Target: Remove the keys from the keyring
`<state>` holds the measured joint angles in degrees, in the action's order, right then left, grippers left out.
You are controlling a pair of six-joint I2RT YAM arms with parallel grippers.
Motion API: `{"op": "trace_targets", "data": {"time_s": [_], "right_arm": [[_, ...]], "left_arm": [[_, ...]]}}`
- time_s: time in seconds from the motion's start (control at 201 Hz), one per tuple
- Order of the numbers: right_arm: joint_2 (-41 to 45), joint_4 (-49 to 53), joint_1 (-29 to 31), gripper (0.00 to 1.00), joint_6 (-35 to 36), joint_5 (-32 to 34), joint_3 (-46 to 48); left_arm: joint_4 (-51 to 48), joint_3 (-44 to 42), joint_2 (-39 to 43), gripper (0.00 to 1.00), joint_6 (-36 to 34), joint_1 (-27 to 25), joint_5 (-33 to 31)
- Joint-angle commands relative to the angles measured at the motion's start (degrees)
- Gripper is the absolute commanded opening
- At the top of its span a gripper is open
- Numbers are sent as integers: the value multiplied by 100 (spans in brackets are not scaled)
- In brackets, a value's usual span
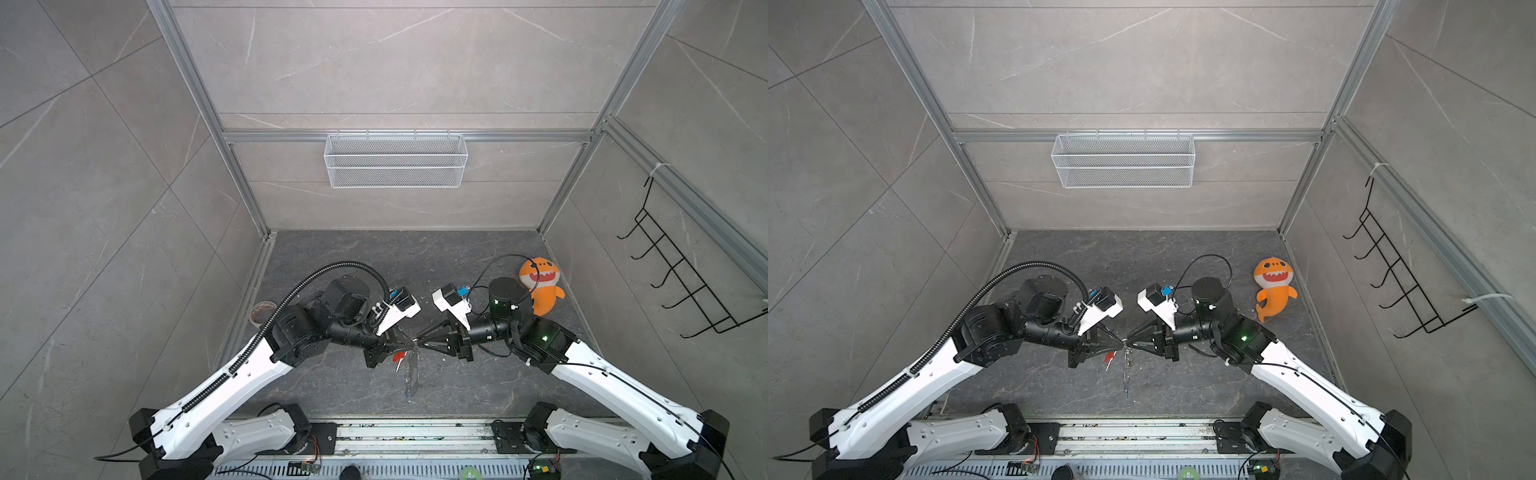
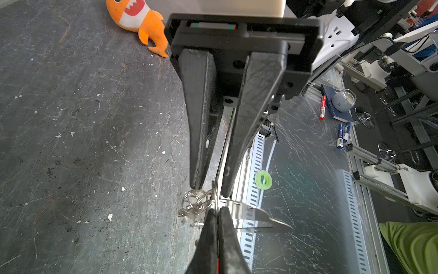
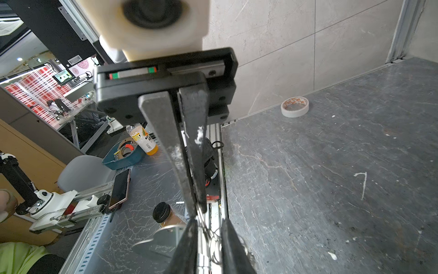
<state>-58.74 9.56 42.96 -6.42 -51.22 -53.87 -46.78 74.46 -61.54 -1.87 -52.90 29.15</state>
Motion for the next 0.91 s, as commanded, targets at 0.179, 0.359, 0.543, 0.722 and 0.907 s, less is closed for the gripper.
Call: {"op": "trace_targets", "data": {"time_s": [0.179,0.359,0.543,0.722,0.907], "right_arm": [[-103,56,107,21,125,-266,-247],[-142,48,162,0,158,-286,-256],[-99,-333,193,0,-33,-141,-151],[-19,-522,193,0,-153,14,-141],[63,-691,188,0,-263,142,-116]], "left_arm": [[50,271,23,0,-165,-20,187],[94,290,28,0,-108,-18,200],[349,189,116,1,130,-18,156],[622,-110,339,25,361,-18,-30],[1013,-558,657,29,681,-23,-258]]}}
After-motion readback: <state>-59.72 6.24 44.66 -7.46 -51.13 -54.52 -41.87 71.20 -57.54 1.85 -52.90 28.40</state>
